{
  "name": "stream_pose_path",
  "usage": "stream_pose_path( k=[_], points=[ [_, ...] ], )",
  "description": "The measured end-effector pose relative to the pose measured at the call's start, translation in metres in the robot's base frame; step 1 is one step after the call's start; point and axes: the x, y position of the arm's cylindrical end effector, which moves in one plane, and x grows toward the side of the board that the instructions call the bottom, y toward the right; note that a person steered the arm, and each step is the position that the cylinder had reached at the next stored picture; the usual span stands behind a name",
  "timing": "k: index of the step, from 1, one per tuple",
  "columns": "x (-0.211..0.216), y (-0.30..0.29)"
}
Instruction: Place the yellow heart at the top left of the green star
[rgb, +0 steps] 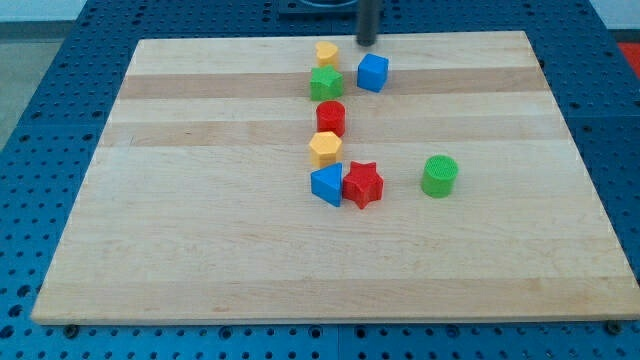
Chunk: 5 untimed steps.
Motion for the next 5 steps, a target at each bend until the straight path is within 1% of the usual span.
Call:
stream_pose_path(
  k=[2, 4, 5],
  points=[
    [0.008, -0.082],
    [0.006, -0.087],
    [-0.007, -0.050]
  ],
)
